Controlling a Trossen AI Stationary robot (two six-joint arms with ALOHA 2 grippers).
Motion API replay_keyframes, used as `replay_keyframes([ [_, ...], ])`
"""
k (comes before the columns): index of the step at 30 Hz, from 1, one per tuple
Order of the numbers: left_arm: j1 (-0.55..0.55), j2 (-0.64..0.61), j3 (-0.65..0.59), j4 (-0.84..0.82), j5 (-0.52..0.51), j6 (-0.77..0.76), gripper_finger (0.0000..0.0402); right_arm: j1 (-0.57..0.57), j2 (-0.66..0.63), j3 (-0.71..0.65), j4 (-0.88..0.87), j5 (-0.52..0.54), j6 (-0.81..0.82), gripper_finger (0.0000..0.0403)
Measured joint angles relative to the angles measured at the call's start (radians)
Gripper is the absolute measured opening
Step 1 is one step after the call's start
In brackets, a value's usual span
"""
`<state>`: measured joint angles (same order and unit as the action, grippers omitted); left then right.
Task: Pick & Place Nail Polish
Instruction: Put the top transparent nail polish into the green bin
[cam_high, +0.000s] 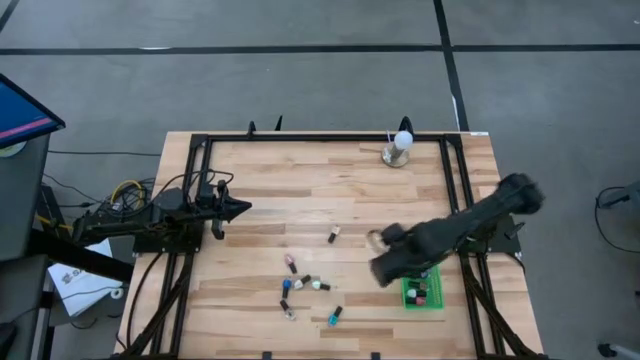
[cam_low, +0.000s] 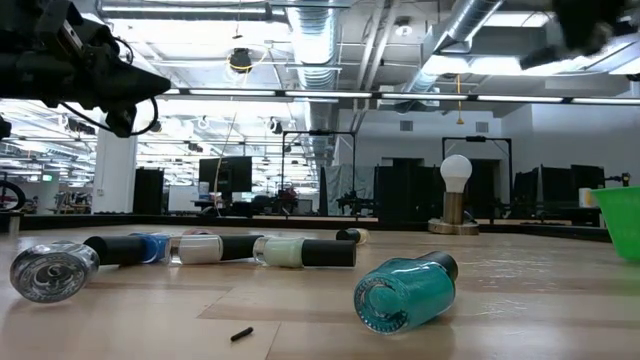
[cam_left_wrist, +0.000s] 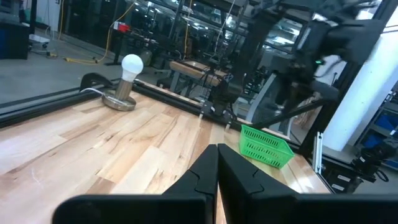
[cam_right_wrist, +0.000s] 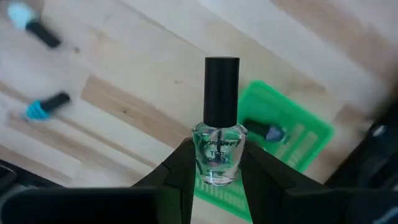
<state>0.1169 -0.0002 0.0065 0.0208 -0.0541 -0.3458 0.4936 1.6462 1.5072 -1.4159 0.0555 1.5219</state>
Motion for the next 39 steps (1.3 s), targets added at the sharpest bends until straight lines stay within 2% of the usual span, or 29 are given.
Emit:
replay_keyframes([
  [3, 0.000, 0.000, 0.000, 0.000, 0.000, 0.000, 0.0001, 0.056, -0.144, -0.201, 0.149, 0.005, 0.184, 0.0094],
  [7, 0.000, 0.000, 0.000, 0.000, 0.000, 0.000, 0.0001, 0.152, -0.251, -0.396, 0.301, -0.002, 0.414, 0.0094],
  [10, 0.000, 0.000, 0.000, 0.000, 0.000, 0.000, 0.0001, 0.211, -0.270, -0.463, 0.377, -0.003, 0.533, 0.0093],
  [15, 0.000, 0.000, 0.000, 0.000, -0.001, 0.000, 0.0001, 0.270, -0.233, -0.485, 0.383, -0.017, 0.642, 0.0093],
  [21, 0.000, 0.000, 0.000, 0.001, -0.001, 0.000, 0.0001, 0.268, -0.156, -0.521, 0.457, -0.037, 0.677, 0.0093],
  [26, 0.000, 0.000, 0.000, 0.001, -0.001, 0.000, 0.0001, 0.221, -0.099, -0.525, 0.468, -0.037, 0.614, 0.0093],
  [33, 0.000, 0.000, 0.000, 0.001, -0.001, 0.000, 0.0001, 0.157, -0.087, -0.525, 0.443, -0.051, 0.518, 0.0093],
  [39, 0.000, 0.000, 0.000, 0.002, -0.001, 0.000, 0.0001, 0.139, -0.087, -0.525, 0.422, -0.056, 0.513, 0.0093],
])
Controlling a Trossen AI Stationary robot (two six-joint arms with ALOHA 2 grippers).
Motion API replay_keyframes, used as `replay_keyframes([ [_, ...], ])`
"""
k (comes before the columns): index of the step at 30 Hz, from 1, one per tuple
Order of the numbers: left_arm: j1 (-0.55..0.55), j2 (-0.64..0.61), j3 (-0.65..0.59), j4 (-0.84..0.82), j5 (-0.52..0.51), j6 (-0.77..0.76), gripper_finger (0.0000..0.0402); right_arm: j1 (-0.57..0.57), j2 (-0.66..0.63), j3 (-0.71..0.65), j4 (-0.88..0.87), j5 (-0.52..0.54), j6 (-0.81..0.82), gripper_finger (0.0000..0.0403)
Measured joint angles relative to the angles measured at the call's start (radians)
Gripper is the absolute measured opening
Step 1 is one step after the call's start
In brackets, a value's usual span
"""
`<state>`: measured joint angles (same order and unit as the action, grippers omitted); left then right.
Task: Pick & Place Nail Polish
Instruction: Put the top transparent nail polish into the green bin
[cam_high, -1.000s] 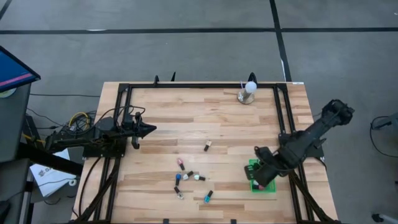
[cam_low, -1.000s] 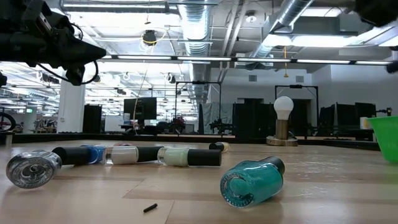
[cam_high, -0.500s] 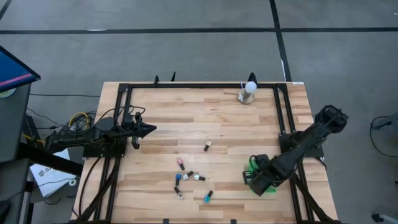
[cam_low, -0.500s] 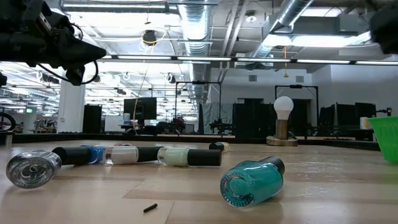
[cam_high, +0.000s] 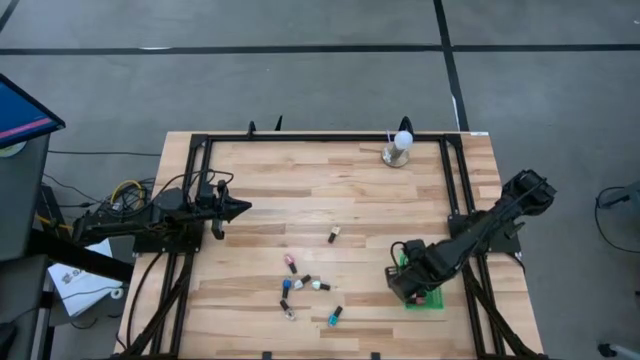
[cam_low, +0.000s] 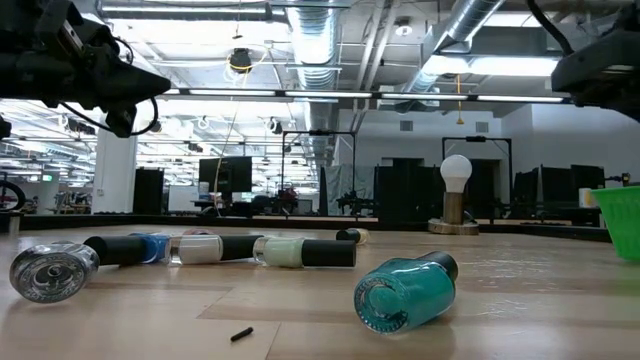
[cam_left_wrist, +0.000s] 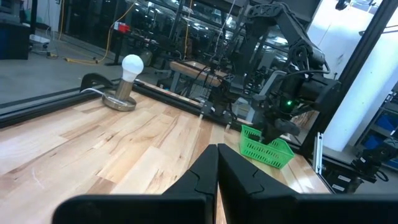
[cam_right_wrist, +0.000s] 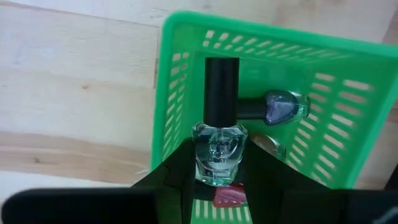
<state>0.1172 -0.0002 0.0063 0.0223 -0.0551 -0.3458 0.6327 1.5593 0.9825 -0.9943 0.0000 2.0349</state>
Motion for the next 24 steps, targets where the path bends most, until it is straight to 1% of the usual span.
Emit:
replay_keyframes([
  [13, 0.000, 0.000, 0.000, 0.000, 0.000, 0.000, 0.0001, 0.000, 0.062, 0.000, 0.046, -0.001, 0.022, 0.0093],
  [17, 0.000, 0.000, 0.000, 0.001, 0.000, 0.000, 0.0001, 0.003, 0.086, 0.000, 0.060, -0.028, 0.020, 0.0093],
  [24, 0.000, 0.000, 0.000, 0.002, 0.000, 0.000, 0.0001, -0.008, 0.084, 0.000, 0.035, -0.026, 0.000, 0.0097],
])
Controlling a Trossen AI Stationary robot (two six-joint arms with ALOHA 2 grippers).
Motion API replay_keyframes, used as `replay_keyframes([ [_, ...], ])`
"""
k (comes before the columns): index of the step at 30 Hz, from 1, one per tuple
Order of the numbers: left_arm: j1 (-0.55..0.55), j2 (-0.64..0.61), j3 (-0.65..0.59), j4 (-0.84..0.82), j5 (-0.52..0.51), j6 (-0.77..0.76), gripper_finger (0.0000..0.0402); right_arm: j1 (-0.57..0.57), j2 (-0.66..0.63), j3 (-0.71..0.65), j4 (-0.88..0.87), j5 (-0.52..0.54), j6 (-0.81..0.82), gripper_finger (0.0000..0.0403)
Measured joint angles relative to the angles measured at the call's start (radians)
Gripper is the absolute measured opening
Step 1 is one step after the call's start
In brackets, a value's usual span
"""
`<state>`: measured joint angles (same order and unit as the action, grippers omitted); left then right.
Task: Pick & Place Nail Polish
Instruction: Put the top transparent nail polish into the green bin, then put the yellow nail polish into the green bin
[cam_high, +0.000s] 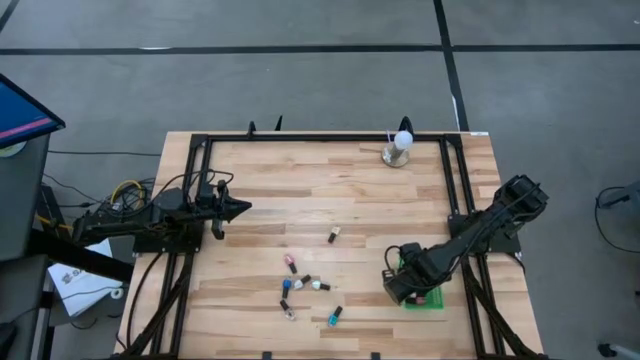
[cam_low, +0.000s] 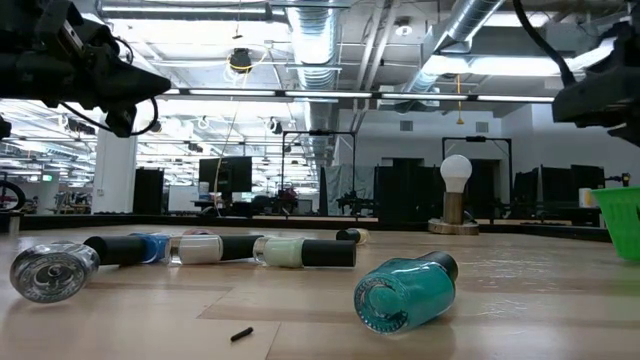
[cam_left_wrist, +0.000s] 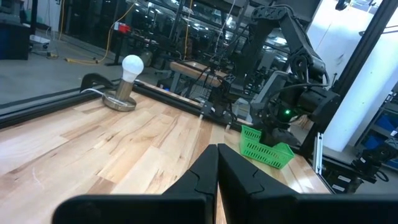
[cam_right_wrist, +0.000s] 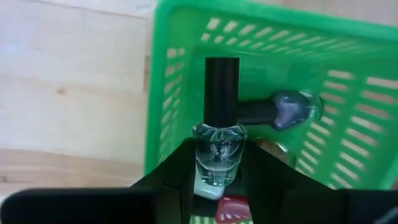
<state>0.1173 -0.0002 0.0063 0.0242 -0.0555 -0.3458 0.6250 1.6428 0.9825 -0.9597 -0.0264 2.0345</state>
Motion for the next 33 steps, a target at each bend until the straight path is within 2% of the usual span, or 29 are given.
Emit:
replay_keyframes([
  [7, 0.000, 0.000, 0.000, 0.000, 0.000, 0.000, 0.0001, 0.001, 0.000, 0.000, 0.007, 0.000, 0.000, 0.0123],
  [16, 0.000, 0.000, 0.000, 0.000, 0.000, 0.000, 0.0001, 0.001, 0.000, 0.000, 0.009, 0.000, 0.005, 0.0124],
  [25, 0.000, 0.000, 0.000, 0.001, 0.000, 0.000, 0.0001, 0.000, -0.002, 0.001, 0.010, 0.000, -0.003, 0.0176],
  [33, 0.000, 0.000, 0.000, 0.001, 0.000, 0.000, 0.0001, -0.023, -0.104, 0.112, -0.212, 0.019, -0.055, 0.0194],
])
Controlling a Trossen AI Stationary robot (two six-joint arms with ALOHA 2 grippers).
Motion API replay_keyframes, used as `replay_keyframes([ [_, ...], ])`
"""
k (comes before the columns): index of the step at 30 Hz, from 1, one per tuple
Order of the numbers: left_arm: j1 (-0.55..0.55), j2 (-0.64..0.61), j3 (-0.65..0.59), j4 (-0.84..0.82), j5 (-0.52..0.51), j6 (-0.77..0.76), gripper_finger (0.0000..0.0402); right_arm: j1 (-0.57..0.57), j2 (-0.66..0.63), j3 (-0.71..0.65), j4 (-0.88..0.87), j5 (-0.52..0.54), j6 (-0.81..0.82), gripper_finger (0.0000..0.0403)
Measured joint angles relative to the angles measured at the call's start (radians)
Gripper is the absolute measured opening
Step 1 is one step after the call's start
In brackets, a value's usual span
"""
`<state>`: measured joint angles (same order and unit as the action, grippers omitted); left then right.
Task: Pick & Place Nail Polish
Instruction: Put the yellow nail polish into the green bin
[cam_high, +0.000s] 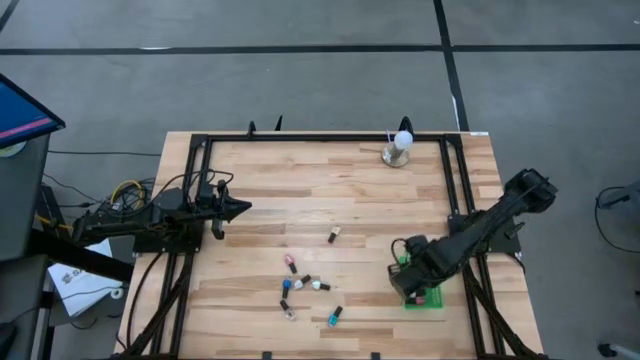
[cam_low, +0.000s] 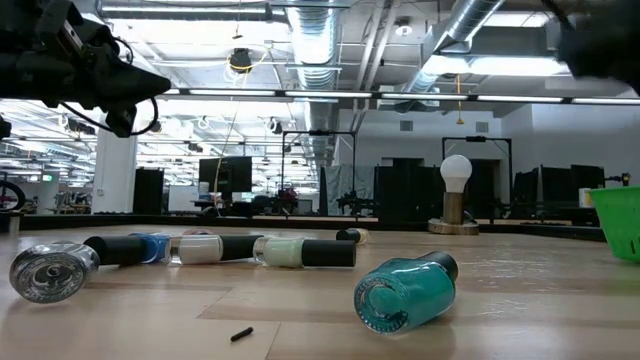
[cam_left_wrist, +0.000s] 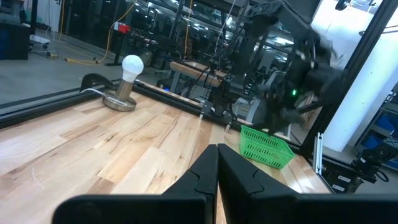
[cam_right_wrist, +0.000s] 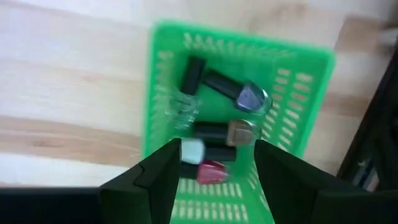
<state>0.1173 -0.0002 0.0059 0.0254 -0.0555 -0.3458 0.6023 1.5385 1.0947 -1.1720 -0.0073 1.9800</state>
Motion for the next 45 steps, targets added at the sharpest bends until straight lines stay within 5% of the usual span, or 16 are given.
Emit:
replay_keyframes([
  [8, 0.000, 0.000, 0.000, 0.001, 0.000, 0.000, 0.0001, -0.219, -0.071, 0.114, 0.024, 0.170, -0.311, 0.0175],
  [18, 0.000, 0.000, 0.000, 0.002, 0.000, 0.000, 0.0001, -0.523, 0.174, 0.237, 0.279, 0.143, -0.781, 0.0164],
  [29, 0.000, 0.000, 0.000, 0.004, -0.001, 0.000, 0.0001, -0.604, 0.485, 0.515, 0.251, 0.103, -0.846, 0.0254],
  [45, 0.000, 0.000, 0.000, 0.011, 0.000, 0.000, 0.0001, -0.586, 0.628, 0.579, 0.244, 0.037, -0.776, 0.0260],
])
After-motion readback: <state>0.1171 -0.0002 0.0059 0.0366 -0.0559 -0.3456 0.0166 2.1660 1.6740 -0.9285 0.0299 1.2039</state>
